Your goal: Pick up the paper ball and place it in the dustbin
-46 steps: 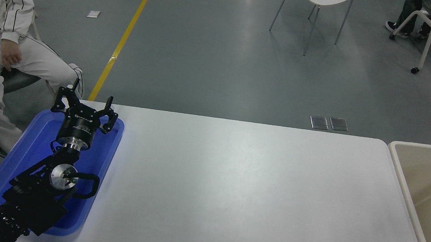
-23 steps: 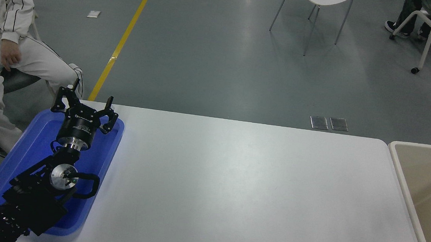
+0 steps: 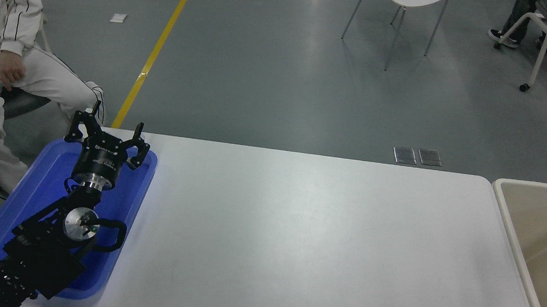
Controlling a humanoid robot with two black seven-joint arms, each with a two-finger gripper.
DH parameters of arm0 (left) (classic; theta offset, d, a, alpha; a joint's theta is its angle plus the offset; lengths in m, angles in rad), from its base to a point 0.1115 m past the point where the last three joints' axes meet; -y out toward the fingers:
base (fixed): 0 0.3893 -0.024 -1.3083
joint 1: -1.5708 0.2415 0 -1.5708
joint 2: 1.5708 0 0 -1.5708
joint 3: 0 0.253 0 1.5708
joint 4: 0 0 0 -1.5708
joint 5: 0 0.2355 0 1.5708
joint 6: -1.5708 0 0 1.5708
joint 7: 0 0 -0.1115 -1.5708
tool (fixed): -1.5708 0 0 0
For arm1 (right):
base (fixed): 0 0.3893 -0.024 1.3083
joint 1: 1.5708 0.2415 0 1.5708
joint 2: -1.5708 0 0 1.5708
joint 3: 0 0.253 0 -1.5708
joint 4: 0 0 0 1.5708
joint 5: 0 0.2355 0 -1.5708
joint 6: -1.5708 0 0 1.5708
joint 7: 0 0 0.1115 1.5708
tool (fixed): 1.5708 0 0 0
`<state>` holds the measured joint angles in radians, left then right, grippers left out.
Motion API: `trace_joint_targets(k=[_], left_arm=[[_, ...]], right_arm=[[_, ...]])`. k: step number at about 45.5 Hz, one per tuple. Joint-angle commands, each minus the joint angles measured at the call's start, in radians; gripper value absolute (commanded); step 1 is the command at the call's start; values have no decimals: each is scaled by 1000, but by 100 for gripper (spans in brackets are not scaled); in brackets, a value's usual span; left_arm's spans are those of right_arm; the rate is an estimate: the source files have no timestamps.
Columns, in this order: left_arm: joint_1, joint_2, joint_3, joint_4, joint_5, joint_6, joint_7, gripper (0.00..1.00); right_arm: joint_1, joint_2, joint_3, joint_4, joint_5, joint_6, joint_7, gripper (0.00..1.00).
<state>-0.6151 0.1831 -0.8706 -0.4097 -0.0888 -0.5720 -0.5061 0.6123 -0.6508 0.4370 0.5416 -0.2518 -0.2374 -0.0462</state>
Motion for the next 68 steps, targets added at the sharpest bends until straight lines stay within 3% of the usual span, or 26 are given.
trace_joint_targets(k=[1, 4, 11, 17, 28, 33, 50, 68], left_arm=[[0, -1, 1, 0, 0, 0, 0, 100], [0, 1, 1, 0, 0, 0, 0, 100], [0, -1, 1, 0, 0, 0, 0, 100], [0, -1, 1, 0, 0, 0, 0, 100], [0, 1, 1, 0, 0, 0, 0, 100], [0, -1, -1, 0, 0, 0, 0, 100], [0, -1, 1, 0, 0, 0, 0, 100], [0, 1, -1, 0, 0, 0, 0, 100]], right_arm=[[-80, -16, 422, 184, 3, 61, 3, 100], [-91, 13, 483, 189, 3, 76, 38, 100], [-120, 79, 516, 192, 6, 102, 202, 100], [-173, 126, 523, 190, 20, 265, 340, 100], [-226, 250, 606, 190, 20, 398, 448, 100], [-223, 316, 603, 182, 19, 383, 543, 100], [-215, 392, 605, 173, 17, 285, 637, 100], [-218, 381, 597, 173, 17, 293, 637, 100]])
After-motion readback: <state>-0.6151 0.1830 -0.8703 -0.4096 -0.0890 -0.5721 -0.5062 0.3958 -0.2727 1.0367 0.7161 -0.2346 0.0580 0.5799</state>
